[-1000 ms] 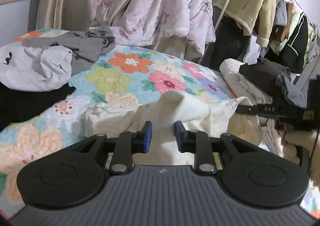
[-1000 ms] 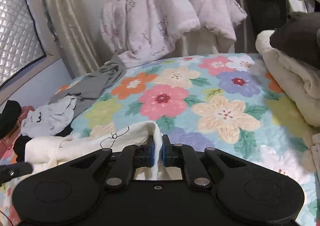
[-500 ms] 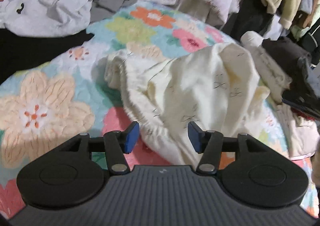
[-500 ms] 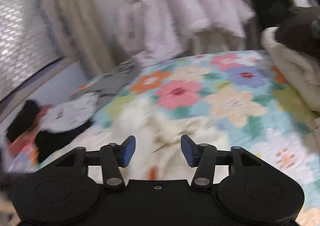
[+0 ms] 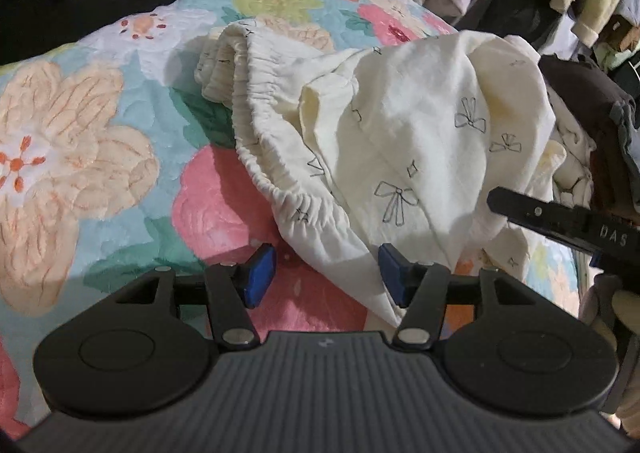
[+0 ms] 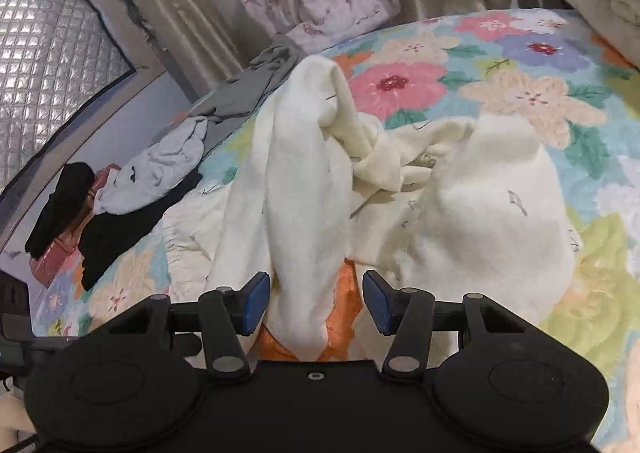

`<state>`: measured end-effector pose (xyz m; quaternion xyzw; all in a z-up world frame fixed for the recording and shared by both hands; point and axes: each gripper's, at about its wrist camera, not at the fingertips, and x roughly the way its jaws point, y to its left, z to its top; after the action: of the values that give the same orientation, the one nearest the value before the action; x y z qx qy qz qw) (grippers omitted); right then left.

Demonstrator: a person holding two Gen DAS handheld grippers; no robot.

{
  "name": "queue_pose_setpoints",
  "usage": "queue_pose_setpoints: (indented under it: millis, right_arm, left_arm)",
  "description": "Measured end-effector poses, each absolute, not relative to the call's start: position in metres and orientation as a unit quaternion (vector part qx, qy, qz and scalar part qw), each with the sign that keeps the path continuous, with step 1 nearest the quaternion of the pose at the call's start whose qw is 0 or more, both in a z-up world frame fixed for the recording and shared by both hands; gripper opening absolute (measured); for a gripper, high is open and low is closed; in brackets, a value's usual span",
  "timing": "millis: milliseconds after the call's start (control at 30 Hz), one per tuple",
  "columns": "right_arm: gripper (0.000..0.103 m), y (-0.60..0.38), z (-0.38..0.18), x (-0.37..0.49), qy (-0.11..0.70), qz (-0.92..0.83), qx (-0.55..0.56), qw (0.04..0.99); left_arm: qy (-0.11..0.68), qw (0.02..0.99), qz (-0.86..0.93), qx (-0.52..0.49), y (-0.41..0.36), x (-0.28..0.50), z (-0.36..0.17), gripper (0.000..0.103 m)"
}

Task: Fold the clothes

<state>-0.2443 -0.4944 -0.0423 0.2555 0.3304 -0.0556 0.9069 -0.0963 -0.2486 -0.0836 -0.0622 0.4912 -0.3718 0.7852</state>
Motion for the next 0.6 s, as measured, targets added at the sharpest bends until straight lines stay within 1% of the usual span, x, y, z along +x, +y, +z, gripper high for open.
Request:
queue_pose_setpoints:
  millis: [67,100,133,200,233,267,300,333,500,600]
  right_arm:
    - [0.057,-0.492,-0.044,-0.241,0.329,-0.049,0.250,0.910]
    - [0.052,-0.491,-0.046,-0.238,0.331,-0.046,0.246,0.910]
    - [0.035,-0.490,-0.047,-0.234,0.335,-0.043,0.237,0.911]
    - [0.012,-0.486,-0.047,-0.228,0.341,-0.037,0.224,0.912]
    - [0.008,-0.484,-0.043,-0.227,0.340,-0.038,0.217,0.914]
    - [0.006,-0.482,-0.039,-0.226,0.339,-0.039,0.211,0.916]
    - [0.004,-0.482,-0.033,-0.227,0.333,-0.042,0.206,0.919]
    - [0.004,-0.482,-0.024,-0.229,0.325,-0.050,0.197,0.924]
    - [0.003,-0.488,0.027,-0.248,0.285,-0.096,0.141,0.943]
    - [0.002,-0.494,0.049,-0.265,0.290,-0.117,0.113,0.943]
  left_arm:
    - [0.489,0.787,-0.370,-0.072,-0.249,-0.093,-0.085,0.059]
    - [0.488,0.787,-0.368,-0.078,-0.249,-0.092,-0.086,0.061]
    - [0.485,0.791,-0.366,-0.081,-0.250,-0.091,-0.087,0.061]
    - [0.474,0.797,-0.364,-0.085,-0.253,-0.090,-0.088,0.061]
    - [0.466,0.799,-0.369,-0.087,-0.255,-0.090,-0.089,0.056]
    - [0.462,0.800,-0.372,-0.088,-0.256,-0.088,-0.089,0.044]
    - [0.461,0.798,-0.377,-0.088,-0.257,-0.086,-0.089,0.006]
    - [0.462,0.796,-0.381,-0.089,-0.257,-0.083,-0.089,0.008]
    - [0.423,0.828,-0.349,-0.118,-0.230,-0.074,-0.070,0.008]
    - [0.410,0.830,-0.347,-0.153,-0.208,-0.067,-0.060,0.008]
